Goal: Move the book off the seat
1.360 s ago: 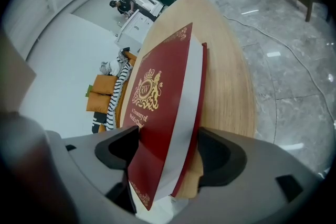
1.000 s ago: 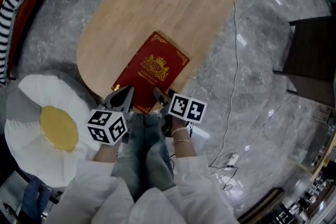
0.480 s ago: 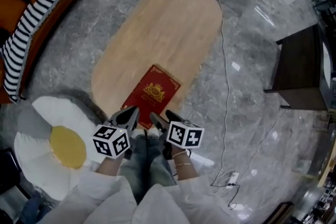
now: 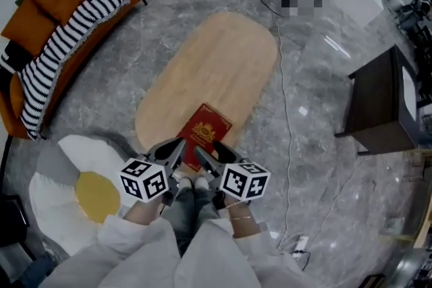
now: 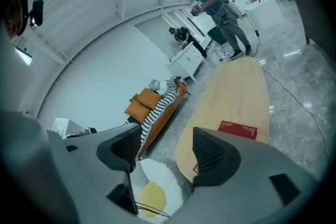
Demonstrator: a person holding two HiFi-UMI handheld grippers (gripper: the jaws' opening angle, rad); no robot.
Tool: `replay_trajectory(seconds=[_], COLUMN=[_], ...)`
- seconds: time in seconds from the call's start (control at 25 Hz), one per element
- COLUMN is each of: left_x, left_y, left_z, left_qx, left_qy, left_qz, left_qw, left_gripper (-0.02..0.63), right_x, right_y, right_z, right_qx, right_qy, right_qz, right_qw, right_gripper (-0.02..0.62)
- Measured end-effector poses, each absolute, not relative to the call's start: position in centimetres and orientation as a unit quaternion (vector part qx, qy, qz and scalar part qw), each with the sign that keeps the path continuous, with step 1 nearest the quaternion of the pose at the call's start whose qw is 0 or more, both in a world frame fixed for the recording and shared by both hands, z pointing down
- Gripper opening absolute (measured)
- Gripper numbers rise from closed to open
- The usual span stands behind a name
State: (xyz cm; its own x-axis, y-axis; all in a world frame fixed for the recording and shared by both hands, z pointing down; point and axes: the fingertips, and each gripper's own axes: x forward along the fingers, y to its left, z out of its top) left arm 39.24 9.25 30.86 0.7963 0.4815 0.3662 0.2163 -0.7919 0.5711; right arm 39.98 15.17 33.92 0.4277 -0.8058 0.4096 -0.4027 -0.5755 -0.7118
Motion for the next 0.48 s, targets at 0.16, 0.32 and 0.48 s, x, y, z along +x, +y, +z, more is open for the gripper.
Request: replay_trajectory(seconds=[0.16, 0.32, 0.48], left_x=[38.6, 38.1, 38.2], left_y=[9.5, 10.5, 9.8], left_z=[27.6, 24.4, 21.2], left_qx=[0.919, 0.927, 0.937], left_qy=[0.207, 0.221, 0.217], left_qz=[0.24, 0.22, 0.188], left_qw=[0.235, 0.208, 0.197], left_gripper=[0.006, 0.006, 0.006], right_x=[39.7, 39.5, 39.6], right_y=[14.7, 14.3, 14.2], right_z=[29.6, 24.9, 20.8], right_qx=[-0.811, -0.819, -0.833], right_qy=[0.4, 0.424, 0.429], right_qz=[-0.343, -0.301, -0.254], right_qw=[0.254, 0.243, 0.238], right_gripper=[0.307, 0.298, 0.271])
